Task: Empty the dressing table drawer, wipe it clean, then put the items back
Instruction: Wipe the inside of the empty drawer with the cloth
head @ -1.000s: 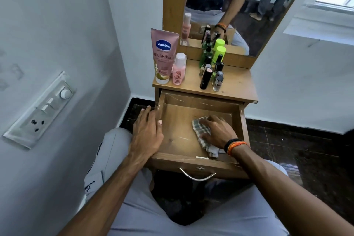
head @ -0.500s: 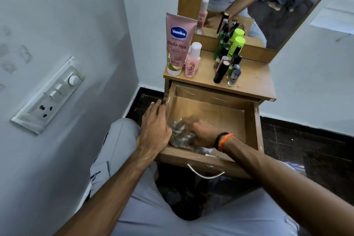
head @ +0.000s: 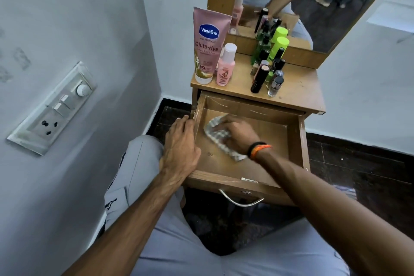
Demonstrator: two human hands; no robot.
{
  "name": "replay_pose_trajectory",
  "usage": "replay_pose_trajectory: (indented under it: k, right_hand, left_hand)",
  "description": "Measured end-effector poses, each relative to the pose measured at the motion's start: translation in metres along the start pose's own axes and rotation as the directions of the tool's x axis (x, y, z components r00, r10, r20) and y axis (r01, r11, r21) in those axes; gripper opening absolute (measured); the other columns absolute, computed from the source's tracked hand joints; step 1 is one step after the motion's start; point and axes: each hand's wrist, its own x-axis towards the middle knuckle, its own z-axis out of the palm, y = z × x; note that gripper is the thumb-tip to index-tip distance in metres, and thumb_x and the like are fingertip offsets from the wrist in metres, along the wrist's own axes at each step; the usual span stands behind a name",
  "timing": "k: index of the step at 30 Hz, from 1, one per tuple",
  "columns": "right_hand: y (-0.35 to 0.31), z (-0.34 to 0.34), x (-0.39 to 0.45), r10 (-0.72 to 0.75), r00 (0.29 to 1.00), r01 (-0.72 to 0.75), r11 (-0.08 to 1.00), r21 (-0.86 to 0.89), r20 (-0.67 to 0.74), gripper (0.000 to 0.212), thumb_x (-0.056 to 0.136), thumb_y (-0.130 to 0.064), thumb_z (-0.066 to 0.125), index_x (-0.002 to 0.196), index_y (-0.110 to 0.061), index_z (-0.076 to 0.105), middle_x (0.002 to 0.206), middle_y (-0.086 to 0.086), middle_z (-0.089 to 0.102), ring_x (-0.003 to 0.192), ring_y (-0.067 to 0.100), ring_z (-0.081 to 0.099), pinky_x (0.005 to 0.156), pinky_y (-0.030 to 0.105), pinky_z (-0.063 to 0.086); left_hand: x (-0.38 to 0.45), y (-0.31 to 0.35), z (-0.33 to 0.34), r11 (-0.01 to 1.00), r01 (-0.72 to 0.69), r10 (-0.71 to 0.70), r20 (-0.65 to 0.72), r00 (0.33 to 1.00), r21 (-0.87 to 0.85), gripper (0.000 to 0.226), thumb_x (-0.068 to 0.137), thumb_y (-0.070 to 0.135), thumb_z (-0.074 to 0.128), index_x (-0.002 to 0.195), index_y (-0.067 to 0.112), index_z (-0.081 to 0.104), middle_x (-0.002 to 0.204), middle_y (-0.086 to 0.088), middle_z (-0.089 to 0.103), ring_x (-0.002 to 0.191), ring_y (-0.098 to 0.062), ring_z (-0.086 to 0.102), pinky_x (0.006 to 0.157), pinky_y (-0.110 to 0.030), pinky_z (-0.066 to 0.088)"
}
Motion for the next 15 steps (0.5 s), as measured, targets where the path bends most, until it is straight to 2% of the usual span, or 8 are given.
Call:
replay_pose_trajectory:
  k: [2,4,6,8,11,15]
  right_hand:
    - [-0.027,0.015,0.001,0.006,1.000,-0.008,0.998,0.060,0.027,0.036,0.083,-0.024,0.075,0.119,-0.027,0.068,0.133,0.001,0.054,0.114,0.022,0.054,0.099,0.040,0.050]
    - [-0.038,0.022,-0.009,0.014,0.997,-0.021,0.995,0.096,0.072,0.034,0.081,-0.029,0.079,0.113,-0.025,0.069,0.129,-0.003,0.052,0.105,0.018,0.056,0.092,0.035,0.053]
    - [-0.033,0.020,-0.023,-0.036,0.986,0.019,0.995,0.100,0.163,0.028,0.080,-0.030,0.080,0.107,-0.031,0.072,0.123,-0.010,0.052,0.102,0.012,0.055,0.087,0.028,0.051]
    - [-0.020,0.009,-0.034,-0.038,0.969,0.017,0.996,0.087,0.244,0.030,0.080,-0.027,0.079,0.108,-0.031,0.069,0.121,-0.010,0.059,0.102,0.013,0.058,0.087,0.030,0.053]
    - [0.006,-0.010,-0.049,0.002,0.944,0.005,1.000,-0.021,0.331,0.039,0.081,-0.018,0.076,0.115,-0.025,0.062,0.117,-0.002,0.064,0.103,0.019,0.063,0.087,0.036,0.055]
    - [0.049,-0.038,-0.073,0.189,0.895,-0.046,0.941,-0.336,0.405,0.040,0.087,-0.022,0.072,0.125,-0.022,0.058,0.119,0.001,0.063,0.104,0.020,0.062,0.084,0.029,0.052]
  left_hand:
    - [0.001,0.002,-0.001,1.000,0.018,-0.017,0.008,1.000,-0.011,0.056,0.086,0.001,0.058,0.141,0.005,0.047,0.153,-0.016,0.041,0.145,-0.031,0.033,0.121,-0.045,0.024]
    - [0.001,0.002,-0.001,0.999,0.031,-0.030,0.009,0.999,-0.008,0.059,0.085,0.000,0.058,0.143,0.005,0.046,0.153,-0.015,0.041,0.145,-0.030,0.033,0.121,-0.044,0.025]
    - [0.001,0.002,-0.001,1.000,0.030,-0.030,0.006,1.000,-0.005,0.062,0.083,-0.002,0.058,0.143,0.005,0.046,0.152,-0.015,0.042,0.144,-0.030,0.034,0.121,-0.043,0.026]
    - [-0.001,0.002,0.000,1.000,0.030,-0.030,0.008,1.000,0.005,0.064,0.082,-0.003,0.059,0.143,0.004,0.046,0.151,-0.015,0.044,0.142,-0.030,0.037,0.120,-0.043,0.028]
    - [-0.002,0.002,0.000,0.999,0.031,-0.030,-0.003,1.000,0.020,0.063,0.081,-0.005,0.058,0.142,0.003,0.047,0.148,-0.016,0.047,0.140,-0.031,0.039,0.119,-0.043,0.031]
    - [-0.001,0.001,-0.001,0.999,0.043,-0.043,-0.003,0.999,-0.001,0.061,0.082,-0.006,0.054,0.142,0.003,0.048,0.145,-0.015,0.050,0.138,-0.032,0.041,0.116,-0.045,0.036]
